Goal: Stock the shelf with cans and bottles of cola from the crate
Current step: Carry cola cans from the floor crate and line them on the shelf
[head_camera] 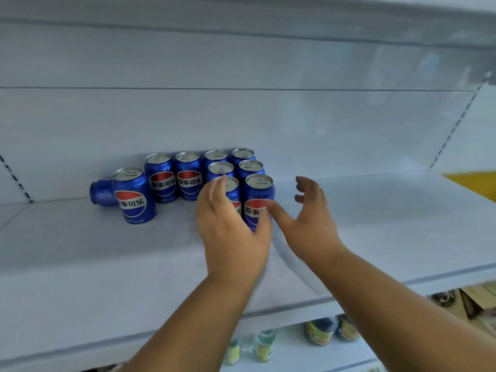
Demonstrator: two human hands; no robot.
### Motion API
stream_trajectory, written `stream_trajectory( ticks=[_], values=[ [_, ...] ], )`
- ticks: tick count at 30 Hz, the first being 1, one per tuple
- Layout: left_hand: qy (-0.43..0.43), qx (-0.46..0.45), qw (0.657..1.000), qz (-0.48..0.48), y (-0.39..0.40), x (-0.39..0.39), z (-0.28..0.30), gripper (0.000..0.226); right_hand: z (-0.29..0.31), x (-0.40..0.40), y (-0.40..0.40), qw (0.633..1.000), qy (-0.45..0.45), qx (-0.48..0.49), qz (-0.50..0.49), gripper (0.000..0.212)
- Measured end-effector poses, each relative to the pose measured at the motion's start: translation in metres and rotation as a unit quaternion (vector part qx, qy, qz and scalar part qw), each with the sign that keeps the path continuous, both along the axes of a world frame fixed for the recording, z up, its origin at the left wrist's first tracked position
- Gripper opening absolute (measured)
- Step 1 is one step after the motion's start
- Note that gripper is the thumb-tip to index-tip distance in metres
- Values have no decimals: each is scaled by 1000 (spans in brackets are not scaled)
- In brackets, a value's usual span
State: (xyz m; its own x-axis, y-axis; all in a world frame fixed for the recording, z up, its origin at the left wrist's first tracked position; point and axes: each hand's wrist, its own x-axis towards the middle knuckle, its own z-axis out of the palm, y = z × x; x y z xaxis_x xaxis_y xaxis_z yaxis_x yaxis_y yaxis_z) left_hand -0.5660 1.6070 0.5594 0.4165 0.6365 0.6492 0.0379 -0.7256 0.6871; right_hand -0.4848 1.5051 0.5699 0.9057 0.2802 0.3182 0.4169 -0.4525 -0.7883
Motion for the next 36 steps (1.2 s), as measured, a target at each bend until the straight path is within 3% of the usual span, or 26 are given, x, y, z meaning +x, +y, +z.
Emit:
stream_trajectory(
  ticks=[9, 15, 26, 30, 36],
  values=[
    [-7, 19, 989, -149, -109, 32, 12, 61, 15, 0, -136, 997, -16, 1, -75, 66],
    [1, 11, 959, -283, -252, 63, 15, 56, 16, 1, -286, 985, -10, 3, -170, 58],
    [56, 24, 853, -519, -555, 74, -3, 51, -5, -53, -584, 911, 51, 45, -406, 48],
    [80, 38, 798, -596, -630, 72, -11, 52, -18, -72, -654, 881, 64, 59, -465, 44],
    [92, 68, 761, -639, -700, 105, -33, 48, -44, -62, -717, 854, 75, 90, -507, 35]
  ],
)
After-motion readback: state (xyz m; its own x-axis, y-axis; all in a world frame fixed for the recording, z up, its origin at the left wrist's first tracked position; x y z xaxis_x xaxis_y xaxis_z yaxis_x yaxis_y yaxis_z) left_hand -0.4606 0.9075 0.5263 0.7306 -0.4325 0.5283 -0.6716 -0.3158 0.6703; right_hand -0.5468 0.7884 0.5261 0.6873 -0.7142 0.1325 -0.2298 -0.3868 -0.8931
